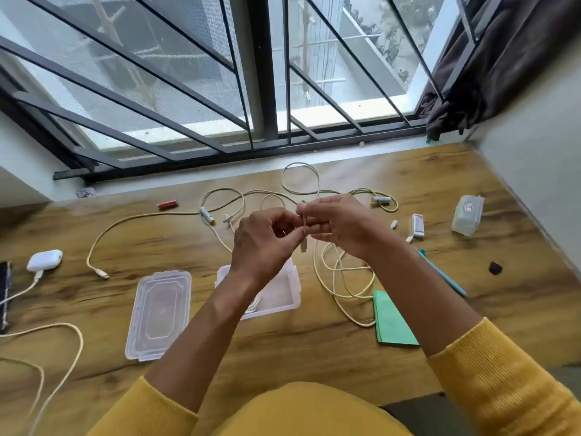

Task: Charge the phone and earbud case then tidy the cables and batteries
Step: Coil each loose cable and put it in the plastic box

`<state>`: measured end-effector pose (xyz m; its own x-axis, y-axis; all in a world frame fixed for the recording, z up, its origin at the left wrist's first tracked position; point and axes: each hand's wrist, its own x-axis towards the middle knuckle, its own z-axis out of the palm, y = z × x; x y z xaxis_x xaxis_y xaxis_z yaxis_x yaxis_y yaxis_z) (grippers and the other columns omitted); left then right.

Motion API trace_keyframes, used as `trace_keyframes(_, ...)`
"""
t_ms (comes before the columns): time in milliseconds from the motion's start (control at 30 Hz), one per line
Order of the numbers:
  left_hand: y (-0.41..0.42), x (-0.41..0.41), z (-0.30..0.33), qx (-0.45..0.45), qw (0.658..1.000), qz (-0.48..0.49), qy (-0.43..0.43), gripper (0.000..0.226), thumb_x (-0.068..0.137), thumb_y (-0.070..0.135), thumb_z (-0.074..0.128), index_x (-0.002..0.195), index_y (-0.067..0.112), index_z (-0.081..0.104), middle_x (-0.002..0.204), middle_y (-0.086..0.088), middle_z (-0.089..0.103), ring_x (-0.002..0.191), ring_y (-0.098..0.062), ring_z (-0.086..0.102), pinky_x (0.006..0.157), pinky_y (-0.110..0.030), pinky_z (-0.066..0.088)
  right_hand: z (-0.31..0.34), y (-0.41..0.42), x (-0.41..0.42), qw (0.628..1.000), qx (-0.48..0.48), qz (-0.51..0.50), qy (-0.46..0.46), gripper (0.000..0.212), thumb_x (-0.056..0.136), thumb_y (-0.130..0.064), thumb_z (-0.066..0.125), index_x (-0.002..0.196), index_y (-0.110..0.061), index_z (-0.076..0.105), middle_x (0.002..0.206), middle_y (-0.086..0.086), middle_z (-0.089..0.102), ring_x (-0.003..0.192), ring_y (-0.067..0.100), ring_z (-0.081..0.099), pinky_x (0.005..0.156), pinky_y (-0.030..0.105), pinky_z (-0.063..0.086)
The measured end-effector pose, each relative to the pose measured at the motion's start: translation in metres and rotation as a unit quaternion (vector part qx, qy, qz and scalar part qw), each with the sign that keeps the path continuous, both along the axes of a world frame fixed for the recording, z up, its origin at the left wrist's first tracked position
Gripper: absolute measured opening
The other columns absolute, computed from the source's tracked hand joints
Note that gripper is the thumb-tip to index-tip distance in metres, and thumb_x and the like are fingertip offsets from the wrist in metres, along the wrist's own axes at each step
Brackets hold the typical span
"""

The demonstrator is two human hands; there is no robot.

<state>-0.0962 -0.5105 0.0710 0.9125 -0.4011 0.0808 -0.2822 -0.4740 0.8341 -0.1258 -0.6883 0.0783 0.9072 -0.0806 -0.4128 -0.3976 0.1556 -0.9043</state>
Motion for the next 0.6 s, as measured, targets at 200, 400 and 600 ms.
trace_keyframes(200,0.006,-0.002,0.002,-0.088,0.992,0.074,-0.06,0.019,0.092,0.027,0.067,0.109,0.028,0.076,0.095,0.014,0.076,0.086,-0.003,0.07,0.075,-0.036,0.061,0.023,-0.009,-0.028,0.993,0.107,0.045,-0.027,0.023,0.109,-0.004,0.046,0.09,-0.008,0.058,0.087,0.015,0.076,0.081,0.029,0.074,0.093,0.04,0.055)
trace_keyframes(400,-0.017,0.005,-0.002,-0.079,0.978,-0.194,-0.003,0.038,0.099,0.032,0.065,0.136,0.032,0.061,0.129,0.01,0.068,0.13,-0.013,0.06,0.099,-0.044,0.052,0.05,-0.027,-0.05,0.984,0.089,0.126,-0.089,0.012,0.107,-0.002,0.044,0.111,0.0,0.055,0.068,0.007,0.058,0.061,0.017,0.055,0.061,0.027,0.05)
trace_keyframes(600,-0.04,0.009,0.011,-0.202,0.965,-0.163,-0.021,0.02,0.103,0.015,0.061,0.117,0.005,0.073,0.102,-0.007,0.073,0.099,-0.027,0.073,0.089,-0.048,0.061,0.052,-0.052,-0.068,0.984,0.017,0.137,-0.116,0.035,0.11,-0.014,0.048,0.129,0.014,0.057,0.061,0.0,0.043,0.056,0.012,0.04,0.057,0.029,0.03)
